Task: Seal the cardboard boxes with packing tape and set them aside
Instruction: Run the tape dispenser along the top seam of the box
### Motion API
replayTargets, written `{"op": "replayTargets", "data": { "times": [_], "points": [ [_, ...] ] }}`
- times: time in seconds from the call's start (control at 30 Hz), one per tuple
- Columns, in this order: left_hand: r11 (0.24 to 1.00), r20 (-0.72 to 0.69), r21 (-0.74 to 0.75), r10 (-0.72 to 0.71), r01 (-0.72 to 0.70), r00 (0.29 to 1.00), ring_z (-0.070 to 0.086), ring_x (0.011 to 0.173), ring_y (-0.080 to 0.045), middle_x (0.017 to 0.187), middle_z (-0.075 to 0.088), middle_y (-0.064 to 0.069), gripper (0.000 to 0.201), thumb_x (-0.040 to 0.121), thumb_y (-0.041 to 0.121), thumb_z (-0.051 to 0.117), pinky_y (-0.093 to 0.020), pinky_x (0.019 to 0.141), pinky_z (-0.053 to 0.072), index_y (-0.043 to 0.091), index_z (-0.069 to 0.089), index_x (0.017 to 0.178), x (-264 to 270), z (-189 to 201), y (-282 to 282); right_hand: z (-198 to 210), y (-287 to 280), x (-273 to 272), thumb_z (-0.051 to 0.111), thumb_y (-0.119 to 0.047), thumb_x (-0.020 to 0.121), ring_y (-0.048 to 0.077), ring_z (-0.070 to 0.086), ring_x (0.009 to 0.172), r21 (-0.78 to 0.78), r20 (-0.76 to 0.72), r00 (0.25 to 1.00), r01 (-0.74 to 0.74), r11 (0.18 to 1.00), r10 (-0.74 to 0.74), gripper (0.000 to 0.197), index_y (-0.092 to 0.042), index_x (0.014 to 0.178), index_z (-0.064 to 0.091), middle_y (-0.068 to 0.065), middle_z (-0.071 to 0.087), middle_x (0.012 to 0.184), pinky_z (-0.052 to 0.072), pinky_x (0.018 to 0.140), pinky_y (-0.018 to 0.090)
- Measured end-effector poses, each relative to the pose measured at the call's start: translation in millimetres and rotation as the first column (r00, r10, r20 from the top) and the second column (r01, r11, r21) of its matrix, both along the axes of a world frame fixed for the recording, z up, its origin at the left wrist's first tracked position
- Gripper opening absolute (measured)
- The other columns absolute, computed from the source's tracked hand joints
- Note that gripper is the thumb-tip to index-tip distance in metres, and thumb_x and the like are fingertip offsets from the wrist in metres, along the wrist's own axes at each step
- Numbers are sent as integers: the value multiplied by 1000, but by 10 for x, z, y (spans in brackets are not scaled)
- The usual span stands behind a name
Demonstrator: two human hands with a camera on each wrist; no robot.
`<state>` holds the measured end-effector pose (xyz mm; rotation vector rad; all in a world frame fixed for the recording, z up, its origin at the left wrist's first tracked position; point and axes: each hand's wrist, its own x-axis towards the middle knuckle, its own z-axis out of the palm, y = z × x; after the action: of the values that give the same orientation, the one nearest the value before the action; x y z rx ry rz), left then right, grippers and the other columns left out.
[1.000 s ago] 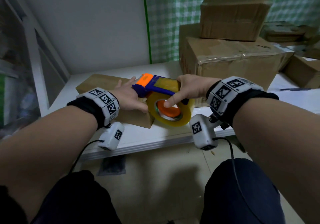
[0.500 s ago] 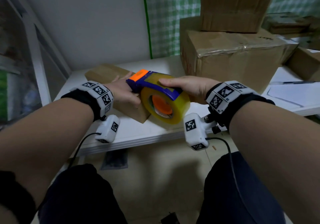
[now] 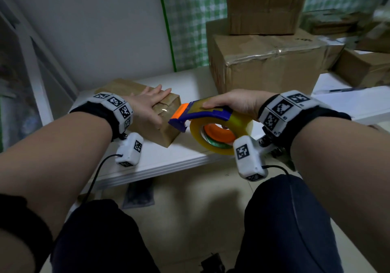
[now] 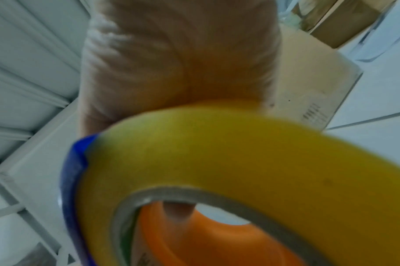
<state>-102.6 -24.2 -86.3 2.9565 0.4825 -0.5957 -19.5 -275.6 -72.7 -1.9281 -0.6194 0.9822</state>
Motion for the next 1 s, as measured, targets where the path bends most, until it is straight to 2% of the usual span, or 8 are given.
{"op": "replayTargets", "data": {
  "times": [0.17,0.3,0.43,0.53,0.57,0.7,0.83,1.0],
  "points": [
    [1000,-35,-1,8,-8,999,-20,144,-21,157,-20,5,127,48,49,64,-59,112,-5,37,-13,148,-11,31,-17,44,159,-23,67,-41,83,17,62,57,-42,82,997,-11,999,15,28,-14,75,68,2,68,60,51,62,25],
    [992,-66,-110,48,-55,997,-23,142,-18,156,-21,7,123,52,47,64,-49,115,-3,36,-12,148,-10,101,-23,46,230,-28,67,-39,83,16,61,52,-54,63,998,-10,998,14,28,-12,80,68,2,67,58,51,57,23],
    [969,-30,-218,107,-111,994,-22,143,-19,157,-16,7,121,48,66,57,-49,115,-8,38,-2,150,35,110,-21,73,259,-29,63,-38,87,12,59,45,-56,55,998,-26,998,29,26,-14,76,67,0,65,53,49,49,19],
    [987,42,-107,120,-115,992,-17,144,-22,158,-13,7,80,87,66,41,-56,113,-8,39,-1,149,62,1,-53,78,290,-32,63,-38,86,14,59,48,-57,55,998,-35,998,38,26,-14,87,70,1,66,57,50,51,21],
    [993,67,-43,115,-112,991,-15,145,-24,158,-12,7,71,92,63,33,-60,112,-7,40,-3,149,68,-39,-74,80,298,-34,63,-38,86,14,59,48,-58,54,998,-38,998,41,27,-13,91,70,1,66,58,49,51,21],
    [990,131,93,96,-109,987,-8,146,-27,160,-9,0,64,97,55,25,-63,112,1,32,-3,151,96,-140,-178,83,318,-52,57,-37,92,12,56,43,-31,-1,999,-38,999,38,27,-14,81,65,0,63,52,47,43,17],
    [986,143,117,102,-119,984,-7,146,-25,159,-9,-4,61,101,43,25,-58,115,2,23,-2,152,141,-140,-263,121,344,-57,50,-38,95,12,53,40,-30,-117,992,-41,999,37,34,-12,76,60,2,59,50,45,40,16],
    [986,130,121,103,-119,986,-5,146,-24,160,-7,-4,60,101,44,27,-58,114,5,22,2,152,163,-129,-268,219,380,-36,52,-41,93,14,55,40,-99,-128,992,0,995,-13,39,-11,70,61,4,62,51,47,44,19]
  ]
}}
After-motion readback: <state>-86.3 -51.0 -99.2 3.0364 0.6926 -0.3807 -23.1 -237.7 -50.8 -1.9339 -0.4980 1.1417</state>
